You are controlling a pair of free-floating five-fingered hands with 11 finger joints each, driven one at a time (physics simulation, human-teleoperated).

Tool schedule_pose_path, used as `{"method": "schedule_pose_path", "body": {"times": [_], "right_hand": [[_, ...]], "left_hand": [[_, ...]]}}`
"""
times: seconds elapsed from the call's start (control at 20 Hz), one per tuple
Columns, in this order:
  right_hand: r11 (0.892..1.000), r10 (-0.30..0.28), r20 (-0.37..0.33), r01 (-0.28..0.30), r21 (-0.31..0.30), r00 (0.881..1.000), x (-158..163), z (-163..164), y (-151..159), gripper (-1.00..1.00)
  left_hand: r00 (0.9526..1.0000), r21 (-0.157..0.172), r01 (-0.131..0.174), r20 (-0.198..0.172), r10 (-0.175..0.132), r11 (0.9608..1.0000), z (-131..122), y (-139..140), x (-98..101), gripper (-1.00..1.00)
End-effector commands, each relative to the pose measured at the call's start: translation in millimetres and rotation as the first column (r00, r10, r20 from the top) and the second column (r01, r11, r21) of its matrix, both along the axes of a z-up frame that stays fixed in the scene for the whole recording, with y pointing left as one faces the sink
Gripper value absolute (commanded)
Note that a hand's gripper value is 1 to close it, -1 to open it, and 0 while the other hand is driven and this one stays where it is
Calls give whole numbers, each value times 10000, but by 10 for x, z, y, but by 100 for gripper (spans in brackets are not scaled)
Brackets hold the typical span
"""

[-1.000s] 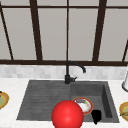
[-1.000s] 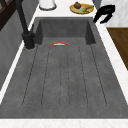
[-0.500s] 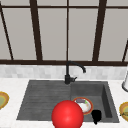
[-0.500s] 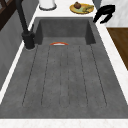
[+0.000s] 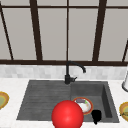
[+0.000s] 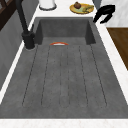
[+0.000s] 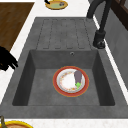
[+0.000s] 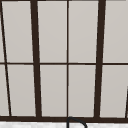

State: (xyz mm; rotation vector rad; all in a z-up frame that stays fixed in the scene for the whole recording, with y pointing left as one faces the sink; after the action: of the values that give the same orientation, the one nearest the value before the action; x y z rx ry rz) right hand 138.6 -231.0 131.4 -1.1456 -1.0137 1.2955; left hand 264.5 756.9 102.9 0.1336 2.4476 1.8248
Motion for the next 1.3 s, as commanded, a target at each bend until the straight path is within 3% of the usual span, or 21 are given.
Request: {"method": "schedule_pose_path", "body": {"times": [0.0,0.1,0.25,0.55,0.75,0.85,1.1,1.25], "right_hand": [[10000,0,0,0,0,10000,0,0,0,0],[10000,0,0,0,0,10000,0,0,0,0],[10000,0,0,0,0,10000,0,0,0,0],[10000,0,0,0,0,10000,0,0,0,0],[10000,0,0,0,0,10000,0,0,0,0],[10000,0,0,0,0,10000,0,0,0,0],[10000,0,0,0,0,10000,0,0,0,0],[10000,0,0,0,0,10000,0,0,0,0]], "left_hand": [[9999,-1,135,-17,-135,9999,157,-86,271,-100],[9993,151,119,-344,-114,9998,186,-63,387,-100],[9969,686,165,-780,-112,9975,157,-99,520,-100],[9913,582,300,-1295,-222,9979,-47,-178,772,-100],[9780,666,469,-2062,-322,9967,34,-144,814,-100],[9728,671,677,-2259,-509,9954,65,-143,832,-100],[9617,724,801,-2680,-579,9942,62,-147,922,-100],[9520,725,891,-2995,-636,9934,72,-147,968,-100]]}}
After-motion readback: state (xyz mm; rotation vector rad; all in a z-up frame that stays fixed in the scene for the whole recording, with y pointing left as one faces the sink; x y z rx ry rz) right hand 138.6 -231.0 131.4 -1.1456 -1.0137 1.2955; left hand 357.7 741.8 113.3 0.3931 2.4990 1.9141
